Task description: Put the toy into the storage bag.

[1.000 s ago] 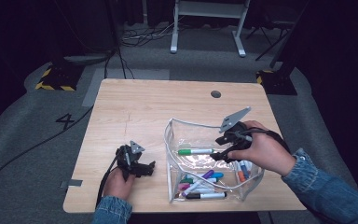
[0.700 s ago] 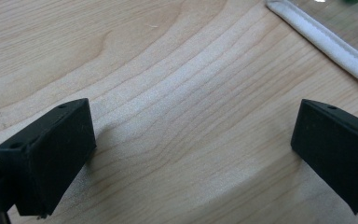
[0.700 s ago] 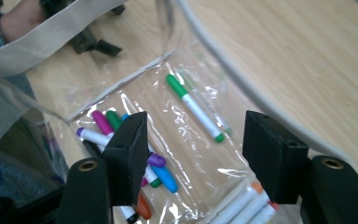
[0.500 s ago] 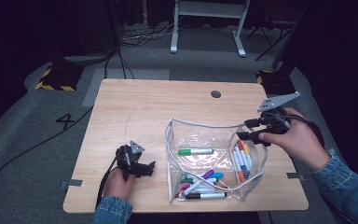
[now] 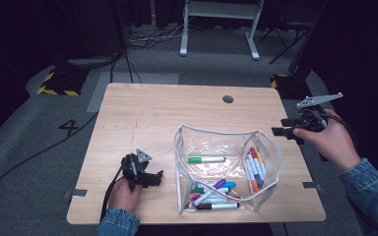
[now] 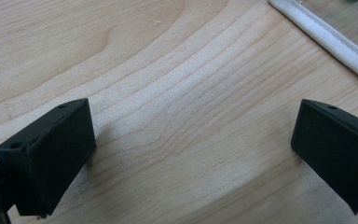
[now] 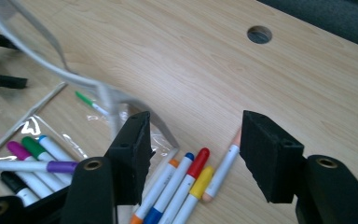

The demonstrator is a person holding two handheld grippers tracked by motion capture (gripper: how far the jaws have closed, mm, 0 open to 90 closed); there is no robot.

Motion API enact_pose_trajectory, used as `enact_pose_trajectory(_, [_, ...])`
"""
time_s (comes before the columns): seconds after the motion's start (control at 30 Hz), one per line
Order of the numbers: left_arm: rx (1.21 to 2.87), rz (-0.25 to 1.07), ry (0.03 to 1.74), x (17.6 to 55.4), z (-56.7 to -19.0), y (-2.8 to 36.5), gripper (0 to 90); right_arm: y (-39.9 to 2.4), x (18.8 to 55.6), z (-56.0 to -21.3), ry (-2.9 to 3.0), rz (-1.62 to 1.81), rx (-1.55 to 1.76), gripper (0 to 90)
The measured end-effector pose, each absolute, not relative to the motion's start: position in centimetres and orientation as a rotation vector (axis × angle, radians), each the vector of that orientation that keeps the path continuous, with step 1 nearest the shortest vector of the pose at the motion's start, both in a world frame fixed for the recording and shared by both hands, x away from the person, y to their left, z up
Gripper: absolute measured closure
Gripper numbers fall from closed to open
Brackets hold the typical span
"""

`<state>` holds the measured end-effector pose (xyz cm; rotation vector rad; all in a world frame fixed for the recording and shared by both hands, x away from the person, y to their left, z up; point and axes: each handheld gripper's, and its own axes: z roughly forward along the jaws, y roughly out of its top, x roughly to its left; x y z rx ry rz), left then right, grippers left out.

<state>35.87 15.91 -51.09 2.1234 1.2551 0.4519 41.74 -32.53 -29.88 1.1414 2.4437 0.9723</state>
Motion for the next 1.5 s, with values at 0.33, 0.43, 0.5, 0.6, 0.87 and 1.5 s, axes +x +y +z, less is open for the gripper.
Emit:
enact_pose_trajectory(0.33, [2.121,0.453,1.254,35.9,-51.1,15.9,0.0,-34.4,43.9,-35.0,2.424,0.891,1.294,47.2])
enact_pose_trajectory(0.43, [2.119,0.456,1.254,35.9,-51.1,15.9,0.0,-34.5,44.4,-36.7,2.434,0.866,1.324,48.5])
enact_pose_trajectory(0.5, [2.121,0.456,1.253,35.9,-51.1,15.9,0.0,-34.5,44.9,-37.9,2.441,0.844,1.349,50.0])
enact_pose_trajectory(0.6, [2.120,0.455,1.253,35.9,-51.1,15.9,0.0,-34.4,45.5,-39.4,2.445,0.825,1.375,50.4])
enact_pose_trajectory(0.87, [2.122,0.454,1.256,35.9,-51.1,15.9,0.0,-34.1,47.3,-43.2,2.462,0.786,1.426,52.9])
enact_pose_trajectory(1.5, [2.116,0.458,1.260,35.9,-51.1,15.8,0.0,-33.7,49.4,-47.4,2.429,0.670,1.608,76.9])
